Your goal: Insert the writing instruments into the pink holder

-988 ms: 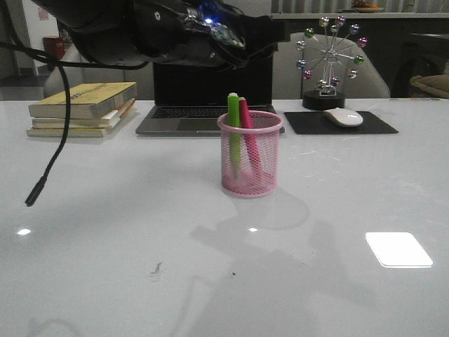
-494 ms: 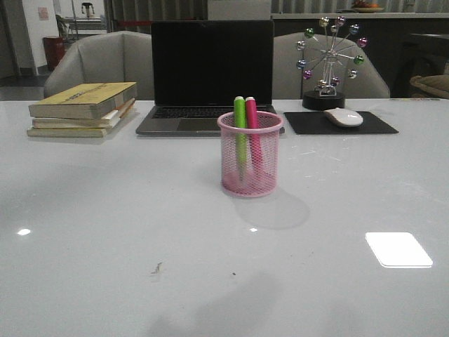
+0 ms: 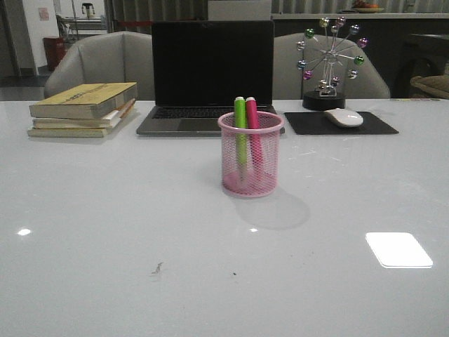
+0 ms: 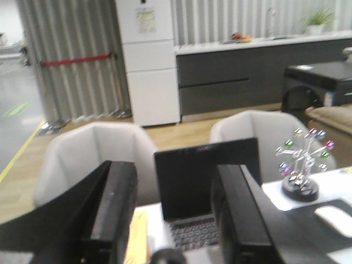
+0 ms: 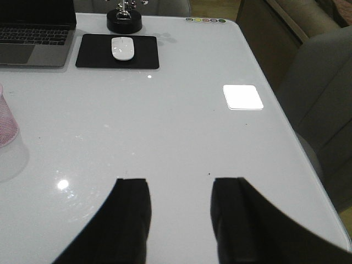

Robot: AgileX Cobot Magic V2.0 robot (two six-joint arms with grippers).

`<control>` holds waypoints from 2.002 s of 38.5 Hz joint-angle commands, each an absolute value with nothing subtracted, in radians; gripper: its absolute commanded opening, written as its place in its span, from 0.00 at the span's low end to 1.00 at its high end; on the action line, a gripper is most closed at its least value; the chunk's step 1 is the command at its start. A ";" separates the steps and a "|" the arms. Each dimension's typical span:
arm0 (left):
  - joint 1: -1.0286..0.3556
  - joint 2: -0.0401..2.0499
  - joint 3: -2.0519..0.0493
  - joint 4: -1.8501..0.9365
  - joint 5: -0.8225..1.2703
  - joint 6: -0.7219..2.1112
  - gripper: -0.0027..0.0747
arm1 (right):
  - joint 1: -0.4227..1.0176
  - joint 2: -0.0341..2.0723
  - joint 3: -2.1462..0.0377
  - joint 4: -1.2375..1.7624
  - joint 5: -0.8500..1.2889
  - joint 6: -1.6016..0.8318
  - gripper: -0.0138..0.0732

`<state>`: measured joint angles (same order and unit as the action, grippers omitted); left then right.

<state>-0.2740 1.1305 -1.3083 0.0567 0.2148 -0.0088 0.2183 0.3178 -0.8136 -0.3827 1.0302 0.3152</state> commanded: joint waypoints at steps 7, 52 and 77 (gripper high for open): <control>-0.190 0.849 -1.038 0.057 0.205 -0.011 0.52 | 0.213 0.328 -0.834 -0.424 0.949 0.314 0.61; -0.173 0.282 -0.688 0.040 0.432 -0.011 0.52 | 0.213 0.328 -0.834 -0.397 0.949 0.304 0.22; -0.173 0.282 -0.688 0.040 0.432 -0.011 0.52 | 0.213 0.328 -0.834 -0.401 0.985 0.304 0.21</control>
